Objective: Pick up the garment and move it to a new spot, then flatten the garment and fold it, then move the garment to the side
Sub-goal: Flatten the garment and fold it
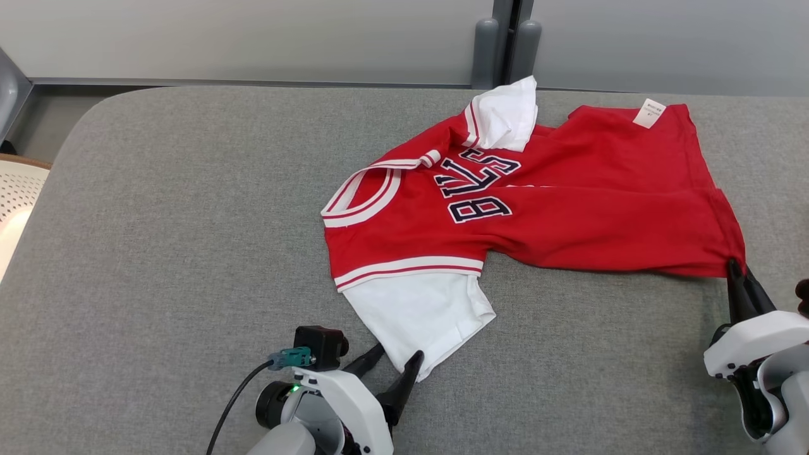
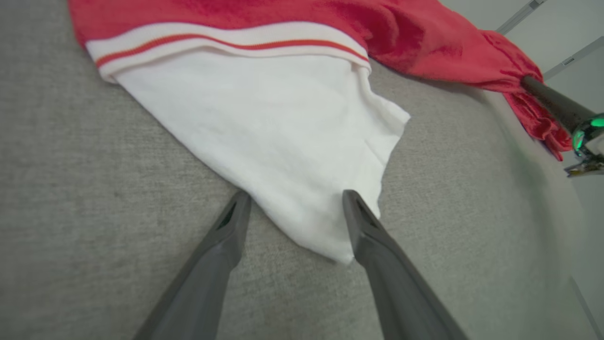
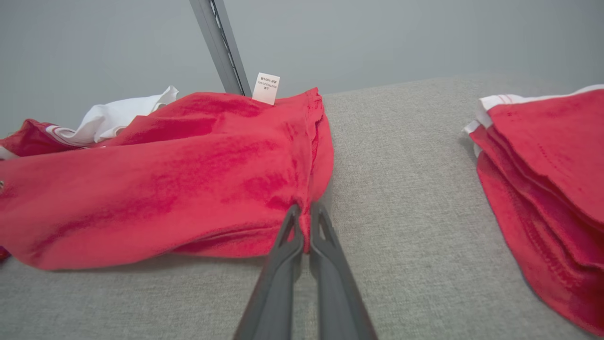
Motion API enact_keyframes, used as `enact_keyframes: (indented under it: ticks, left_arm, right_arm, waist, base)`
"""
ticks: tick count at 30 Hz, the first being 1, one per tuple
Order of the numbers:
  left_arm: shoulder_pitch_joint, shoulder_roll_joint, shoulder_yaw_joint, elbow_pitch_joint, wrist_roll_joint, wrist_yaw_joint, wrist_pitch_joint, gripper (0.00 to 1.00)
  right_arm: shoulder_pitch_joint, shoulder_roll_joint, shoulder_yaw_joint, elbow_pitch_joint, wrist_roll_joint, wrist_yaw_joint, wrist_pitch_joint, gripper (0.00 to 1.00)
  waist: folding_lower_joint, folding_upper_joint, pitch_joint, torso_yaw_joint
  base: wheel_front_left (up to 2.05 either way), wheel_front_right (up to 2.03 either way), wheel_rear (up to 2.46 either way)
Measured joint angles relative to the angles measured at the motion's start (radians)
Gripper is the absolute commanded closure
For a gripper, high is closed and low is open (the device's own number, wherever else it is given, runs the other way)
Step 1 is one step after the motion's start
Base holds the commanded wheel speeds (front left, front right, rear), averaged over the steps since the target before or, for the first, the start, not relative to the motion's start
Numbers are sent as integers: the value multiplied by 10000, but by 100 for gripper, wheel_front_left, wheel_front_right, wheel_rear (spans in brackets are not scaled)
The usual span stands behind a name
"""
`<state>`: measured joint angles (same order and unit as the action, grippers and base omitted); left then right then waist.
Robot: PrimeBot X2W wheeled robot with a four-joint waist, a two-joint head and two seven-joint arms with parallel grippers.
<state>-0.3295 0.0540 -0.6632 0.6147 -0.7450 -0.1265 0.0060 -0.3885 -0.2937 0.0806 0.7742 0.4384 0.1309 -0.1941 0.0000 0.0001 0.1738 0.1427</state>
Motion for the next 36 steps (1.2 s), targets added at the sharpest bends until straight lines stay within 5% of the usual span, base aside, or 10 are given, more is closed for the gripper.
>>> enact_keyframes:
  ticks: [6, 8, 9, 25, 36]
  left_arm:
    - [-129, -4, -293, 15, -67, -2, 201, 0]
    - [-175, -8, -357, 31, -100, -2, 209, 76]
    - [-185, -8, -374, 38, -127, -2, 209, 100]
    - [-360, 608, 401, -700, -520, -4, -1770, 100]
    - [-1710, 1528, 2165, -4460, -1097, 407, -1962, 100]
  right_arm:
    - [-77, -31, 81, 13, 0, 0, -19, 100]
    - [-85, -33, 107, 46, 8, 0, -54, 100]
    - [-86, -33, 121, 65, 10, 0, -59, 100]
    - [-122, -330, 512, -378, 58, 0, -481, 100]
    - [-863, -1133, 1300, -2855, 1304, -2, -171, 100]
  waist:
    - [0, 0, 5, -94]
    - [0, 0, 3, -115]
    - [0, 0, 0, -122]
    - [0, 0, -658, 0]
    - [0, 0, -1593, -178]
  base:
    - [0, 0, 0]
    - [0, 0, 0]
    - [0, 0, 0]
    - [0, 0, 0]
    - [0, 0, 0]
